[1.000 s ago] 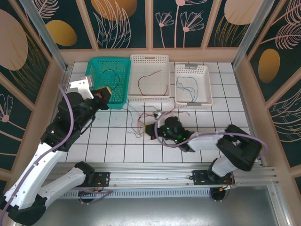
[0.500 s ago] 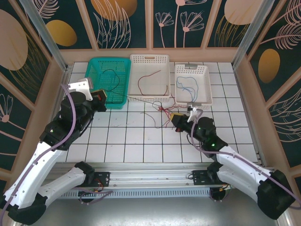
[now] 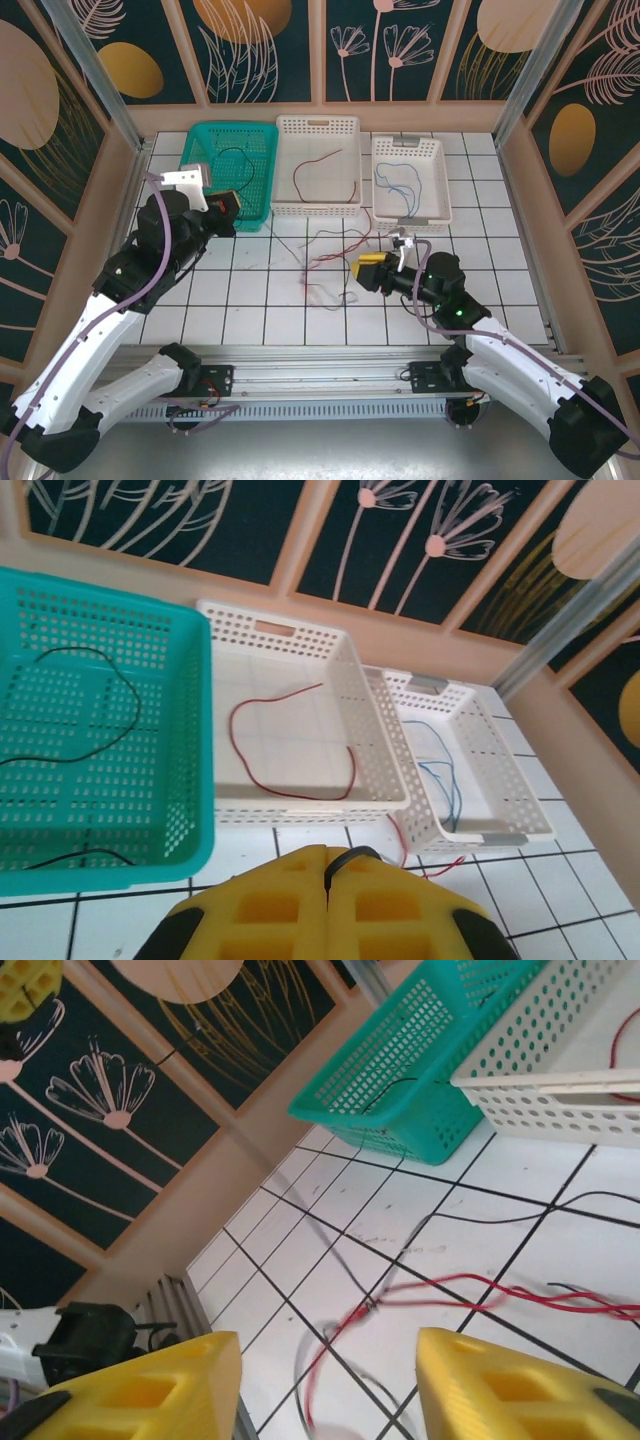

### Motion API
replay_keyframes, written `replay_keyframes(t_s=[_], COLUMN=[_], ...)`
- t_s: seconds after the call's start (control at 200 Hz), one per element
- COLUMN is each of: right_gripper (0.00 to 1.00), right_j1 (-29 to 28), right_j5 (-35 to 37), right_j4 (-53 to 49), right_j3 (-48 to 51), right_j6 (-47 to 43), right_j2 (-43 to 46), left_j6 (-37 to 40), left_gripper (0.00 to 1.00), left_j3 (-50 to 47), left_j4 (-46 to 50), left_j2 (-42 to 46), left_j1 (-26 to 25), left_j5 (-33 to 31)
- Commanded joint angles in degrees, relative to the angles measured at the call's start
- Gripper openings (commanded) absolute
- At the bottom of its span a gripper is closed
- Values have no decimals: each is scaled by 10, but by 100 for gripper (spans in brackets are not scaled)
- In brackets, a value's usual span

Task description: Untangle the cables

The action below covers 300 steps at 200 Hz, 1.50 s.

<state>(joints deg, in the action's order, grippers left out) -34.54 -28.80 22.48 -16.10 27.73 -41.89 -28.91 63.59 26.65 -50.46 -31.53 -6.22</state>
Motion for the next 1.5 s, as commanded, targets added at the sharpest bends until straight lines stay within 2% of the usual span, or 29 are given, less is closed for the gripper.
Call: replay_keyframes(t_s=[0.0, 0.075, 0.15, 0.335, 0.43, 0.57, 0.695, 0.921, 1.256, 1.411, 1.496], right_gripper=[56, 55, 53, 47, 45, 46, 47, 47, 48, 48, 44], right_j1=[2, 3, 3, 0, -7, -50, -82, -106, -110, -118, -123], right_j5=[-17, 19, 16, 62, 102, 147, 157, 160, 223, 220, 220], right_j4=[15, 5, 13, -7, -50, -58, -50, -55, -72, -76, -77], right_j3=[-9, -17, -24, -67, -101, -138, -175, -241, -282, -292, -293], right_j6=[9, 27, 38, 80, 67, 28, 0, -31, -68, -75, -76], right_j2=[4, -18, -56, -190, -242, -293, -357, -482, -551, -577, -584], left_j6=[7, 14, 26, 42, 47, 55, 57, 59, 65, 66, 68], left_gripper=[0, 0, 0, 0, 0, 0, 0, 0, 0, 0, 0], left_j3=[-19, -29, -37, -65, -75, -75, -75, -75, -93, -97, -97], left_j4=[-43, -52, -56, -72, -75, -72, -73, -68, -59, -59, -60], left_j2=[9, 16, 21, 37, 48, 55, 57, 61, 71, 70, 70], left_j1=[-3, -3, -2, -2, -2, -2, -3, -3, -3, -3, -3], left_j5=[48, 56, 72, 108, 124, 135, 140, 146, 145, 145, 146])
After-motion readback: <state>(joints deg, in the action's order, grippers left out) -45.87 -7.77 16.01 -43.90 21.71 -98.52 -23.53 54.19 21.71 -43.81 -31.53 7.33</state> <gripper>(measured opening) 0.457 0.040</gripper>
